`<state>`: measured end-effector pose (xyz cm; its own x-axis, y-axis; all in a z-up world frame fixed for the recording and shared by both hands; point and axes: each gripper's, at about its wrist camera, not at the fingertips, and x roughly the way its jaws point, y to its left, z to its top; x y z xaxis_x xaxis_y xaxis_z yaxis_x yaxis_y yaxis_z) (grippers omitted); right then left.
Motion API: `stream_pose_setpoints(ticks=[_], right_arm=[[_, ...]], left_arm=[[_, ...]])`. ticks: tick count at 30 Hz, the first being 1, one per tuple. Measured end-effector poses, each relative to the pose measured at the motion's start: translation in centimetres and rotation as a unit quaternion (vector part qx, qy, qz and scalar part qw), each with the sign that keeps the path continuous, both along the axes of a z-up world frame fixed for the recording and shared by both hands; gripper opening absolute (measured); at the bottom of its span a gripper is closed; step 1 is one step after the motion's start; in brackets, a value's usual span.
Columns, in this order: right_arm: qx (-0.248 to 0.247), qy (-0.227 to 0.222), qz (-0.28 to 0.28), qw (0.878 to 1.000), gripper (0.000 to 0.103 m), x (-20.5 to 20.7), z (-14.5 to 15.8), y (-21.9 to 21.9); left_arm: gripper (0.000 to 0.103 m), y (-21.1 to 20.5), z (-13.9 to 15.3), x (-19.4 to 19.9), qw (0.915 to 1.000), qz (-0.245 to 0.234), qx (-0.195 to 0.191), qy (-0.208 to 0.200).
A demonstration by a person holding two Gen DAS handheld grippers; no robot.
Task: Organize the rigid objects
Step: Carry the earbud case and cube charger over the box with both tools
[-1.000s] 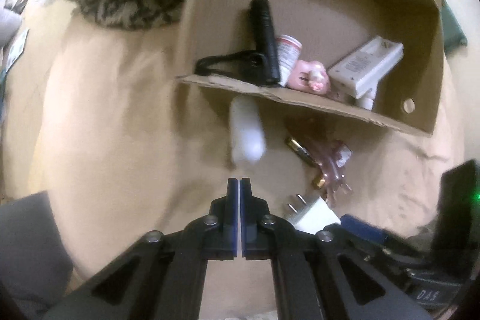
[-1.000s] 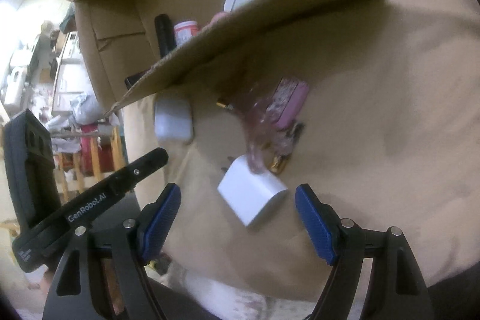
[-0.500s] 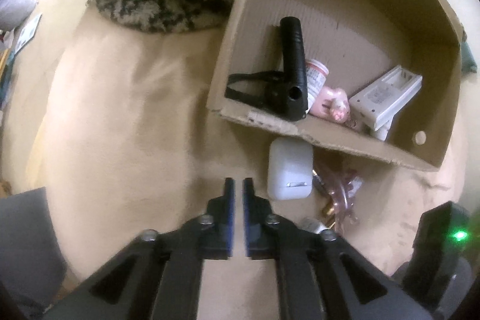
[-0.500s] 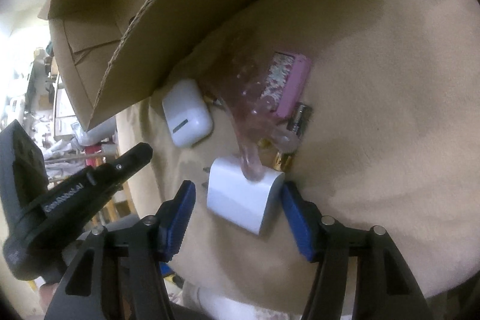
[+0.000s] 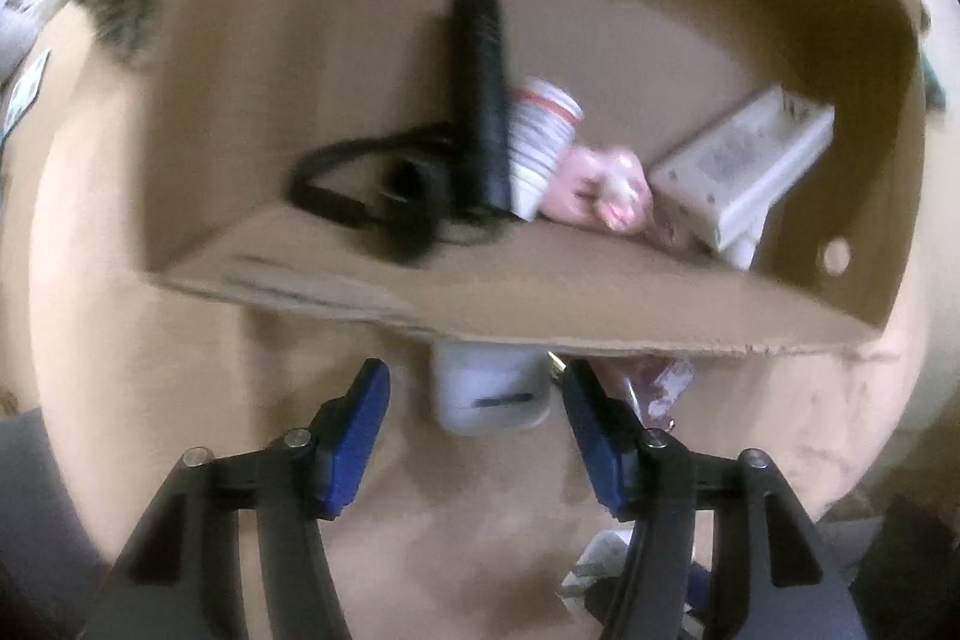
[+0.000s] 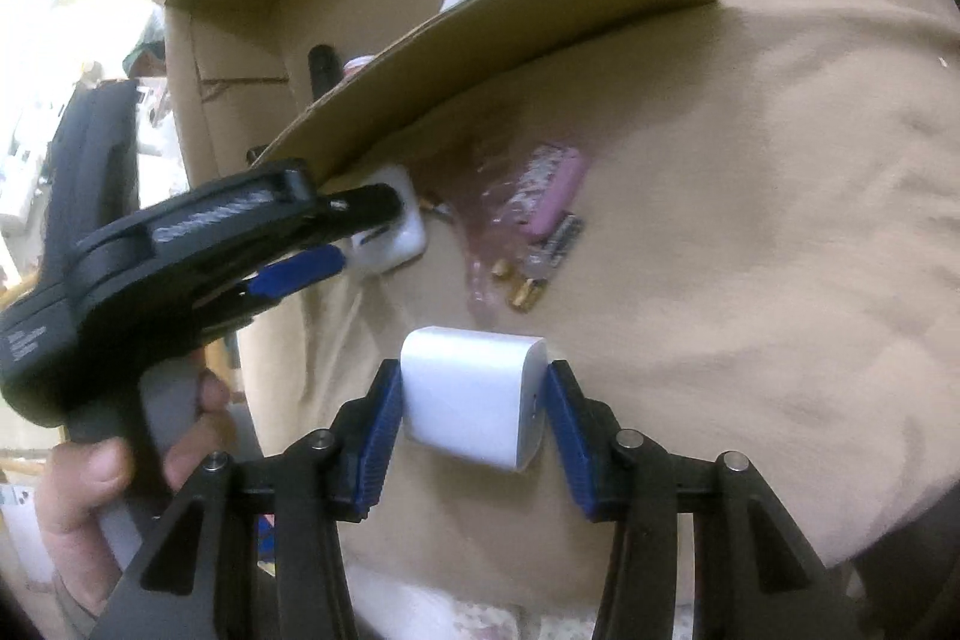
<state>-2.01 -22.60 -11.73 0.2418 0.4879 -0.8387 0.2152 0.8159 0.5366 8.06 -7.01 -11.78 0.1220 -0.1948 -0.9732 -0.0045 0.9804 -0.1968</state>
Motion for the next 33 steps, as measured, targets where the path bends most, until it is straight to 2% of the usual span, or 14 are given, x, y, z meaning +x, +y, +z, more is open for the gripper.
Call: stream_pose_setpoints(ticks=[2, 3, 4, 7, 13, 14, 16, 20, 22, 27, 33], right_arm=[[0.000, 0.000, -0.004, 1.000, 0.050, 0.1, 0.0, 0.0], [0.001, 0.000, -0.005, 1.000, 0.050, 0.2, 0.0, 0.0], [0.000, -0.002, -0.004, 1.000, 0.050, 0.2, 0.1, 0.0], [0.000, -0.005, -0.001, 1.000, 0.050, 0.4, 0.2, 0.1], [0.006, -0.005, -0.002, 1.000, 0.050, -0.9, 0.2, -0.4], [0.006, -0.007, -0.002, 1.000, 0.050, -1.0, 0.4, -0.4], [0.008, -0.012, -0.001, 1.000, 0.050, -1.2, 0.8, -0.4], [0.010, -0.032, -0.002, 0.999, 0.050, -1.4, 2.2, -0.7], [0.011, -0.045, -0.005, 0.999, 0.050, -1.8, 3.3, -0.8], [0.007, -0.085, -0.005, 0.996, 0.050, -1.6, 6.5, -1.1], [-0.004, -0.135, 0.001, 0.991, 0.050, 0.1, 10.2, -2.2]], left_arm=[[0.055, -0.9, -0.6, -0.2, 0.9999, -0.007, 0.012, 0.002], [0.050, -1.0, -0.8, -0.2, 0.9999, -0.007, 0.015, 0.002], [0.039, -0.9, -1.0, -0.1, 0.9999, -0.005, 0.016, 0.002], [0.039, -0.7, -1.2, -0.2, 1.0000, -0.007, 0.005, -0.001], [0.039, 1.2, -0.1, -2.1, 0.9997, 0.011, 0.014, -0.016], [0.039, 3.2, -0.8, -3.1, 0.9996, 0.009, 0.017, -0.018], [0.039, 3.7, -0.3, -4.2, 0.9993, 0.008, 0.027, -0.022], [0.039, 4.3, 1.7, -6.5, 0.9982, -0.002, 0.035, -0.048], [0.039, 5.6, 3.7, -7.3, 0.9967, -0.007, 0.042, -0.070], [0.039, 6.9, 6.8, -10.1, 0.9949, 0.000, 0.028, -0.097], [0.039, 7.5, 11.9, -9.1, 0.9900, -0.010, 0.026, -0.138]])
